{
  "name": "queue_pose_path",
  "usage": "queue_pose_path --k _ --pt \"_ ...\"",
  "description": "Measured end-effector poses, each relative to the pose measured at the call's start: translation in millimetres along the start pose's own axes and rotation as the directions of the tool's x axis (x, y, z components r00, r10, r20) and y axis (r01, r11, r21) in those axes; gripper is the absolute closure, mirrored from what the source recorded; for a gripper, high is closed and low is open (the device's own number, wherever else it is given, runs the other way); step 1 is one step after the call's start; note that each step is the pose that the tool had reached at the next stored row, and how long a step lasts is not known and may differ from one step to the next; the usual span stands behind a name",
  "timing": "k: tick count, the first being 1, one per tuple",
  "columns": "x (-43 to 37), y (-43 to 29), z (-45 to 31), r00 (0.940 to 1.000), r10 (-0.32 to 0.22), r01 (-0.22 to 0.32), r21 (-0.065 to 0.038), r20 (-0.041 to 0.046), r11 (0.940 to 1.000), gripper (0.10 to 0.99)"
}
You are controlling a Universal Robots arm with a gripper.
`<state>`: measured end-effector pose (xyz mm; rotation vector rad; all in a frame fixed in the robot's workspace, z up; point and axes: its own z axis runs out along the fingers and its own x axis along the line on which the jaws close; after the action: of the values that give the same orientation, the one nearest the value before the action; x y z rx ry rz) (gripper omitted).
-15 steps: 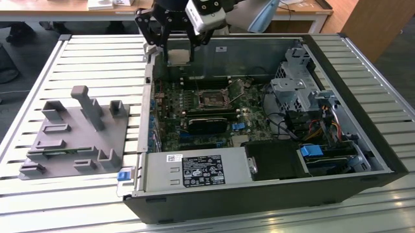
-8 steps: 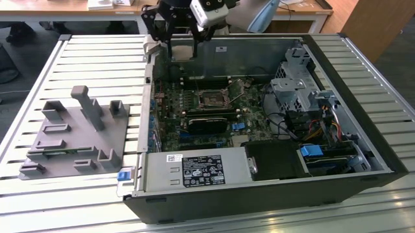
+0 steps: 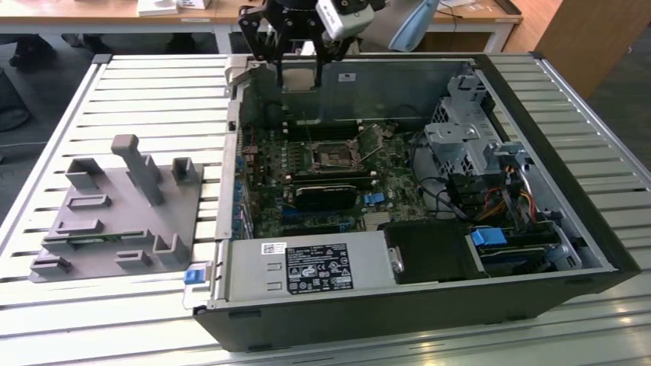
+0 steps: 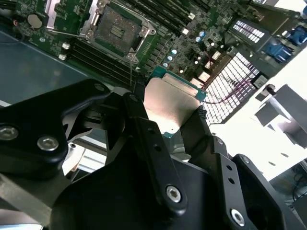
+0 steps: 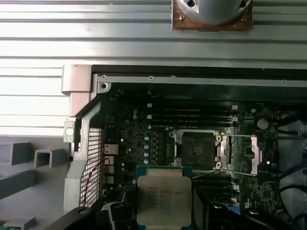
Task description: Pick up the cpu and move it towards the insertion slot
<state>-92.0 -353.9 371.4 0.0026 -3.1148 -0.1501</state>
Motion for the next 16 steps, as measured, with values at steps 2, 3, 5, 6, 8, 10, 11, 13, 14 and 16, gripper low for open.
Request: queue_pose_path --k 2,3,5,6,8,10,11,13,14,16 --pt "-4.6 2.8 0.7 1.0 0.0 0.0 0.0 0.0003 1.0 0.541" --pt "-6.8 4.0 1.0 1.0 0.0 0.0 0.0 0.0004 1.0 0.541" --pt "-11.3 6.6 1.6 1.0 0.0 0.0 0.0 0.0005 1.0 0.541" --pt "-13.6 7.7 1.9 1.0 0.0 0.0 0.0 0.0006 1.0 0.541" --pt "-18.3 9.8 2.5 1.0 0.0 0.0 -0.001 0.0007 1.0 0.541" --pt "-23.4 12.2 3.2 1.0 0.0 0.0 -0.001 0.0007 1.0 0.541" --pt "-25.8 13.3 3.6 1.0 0.0 0.0 -0.001 0.0009 1.0 0.541" --pt "-30.8 15.1 4.1 1.0 0.0 0.0 -0.001 0.0009 1.0 0.541" --pt "-33.4 15.7 4.4 1.0 0.0 0.0 -0.001 0.0009 1.0 0.541" --pt "-39.1 16.7 4.8 1.0 0.0 0.0 -0.001 0.0011 1.0 0.541"
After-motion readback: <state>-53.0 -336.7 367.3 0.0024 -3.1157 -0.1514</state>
